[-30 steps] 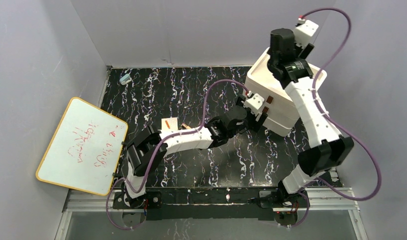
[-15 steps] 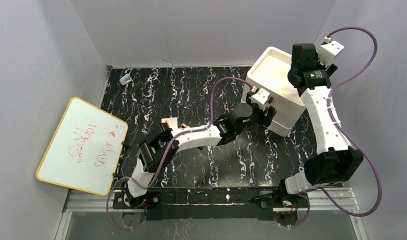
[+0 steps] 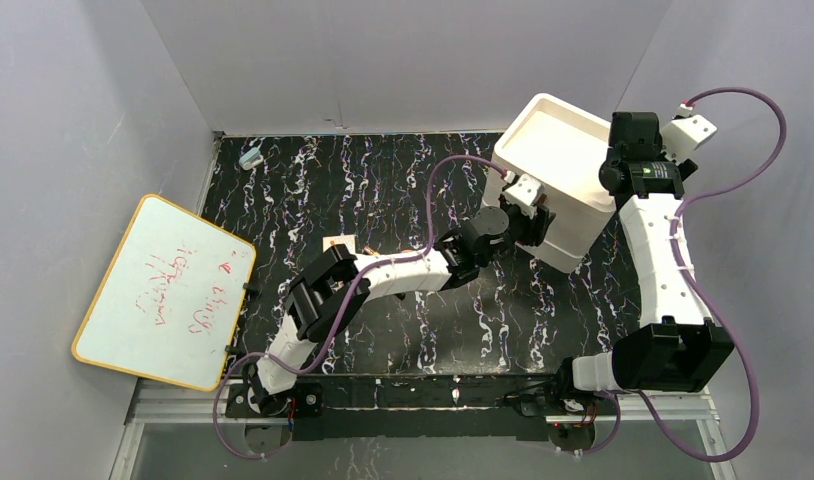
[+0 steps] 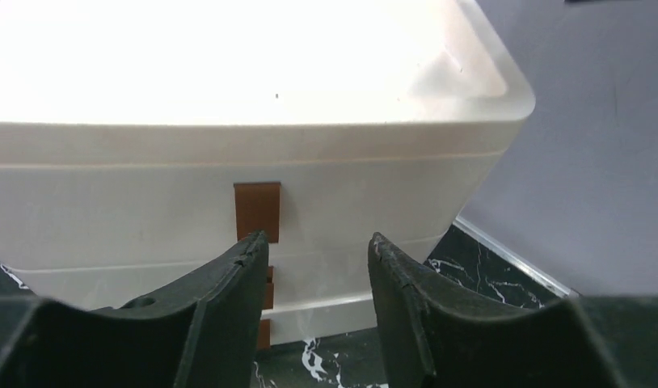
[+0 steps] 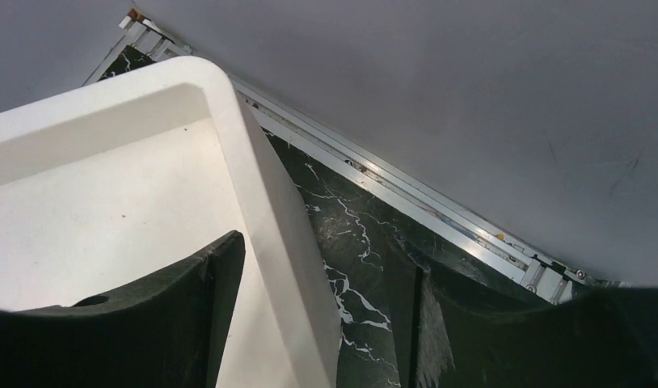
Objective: Organize the makeup
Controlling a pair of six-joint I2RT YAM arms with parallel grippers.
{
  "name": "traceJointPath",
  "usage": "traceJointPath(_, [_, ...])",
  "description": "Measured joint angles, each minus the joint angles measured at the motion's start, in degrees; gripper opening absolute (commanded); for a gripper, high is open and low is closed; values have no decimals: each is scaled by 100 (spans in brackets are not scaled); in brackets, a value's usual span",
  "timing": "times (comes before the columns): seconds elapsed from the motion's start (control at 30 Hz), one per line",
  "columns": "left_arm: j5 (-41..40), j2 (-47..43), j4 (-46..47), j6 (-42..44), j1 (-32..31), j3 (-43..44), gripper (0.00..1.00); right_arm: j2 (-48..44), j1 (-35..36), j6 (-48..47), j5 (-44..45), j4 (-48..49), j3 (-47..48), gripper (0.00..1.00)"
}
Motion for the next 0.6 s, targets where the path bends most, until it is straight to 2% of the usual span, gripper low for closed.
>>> traceJointPath(0.17, [-79,81,249,13,11,210,39,-15,-210,127,-245,-24,-227,69])
traceJointPath(0.6, [-39,448,466,-103,107,439,38,-219,-332,179,-704,599,-673,65])
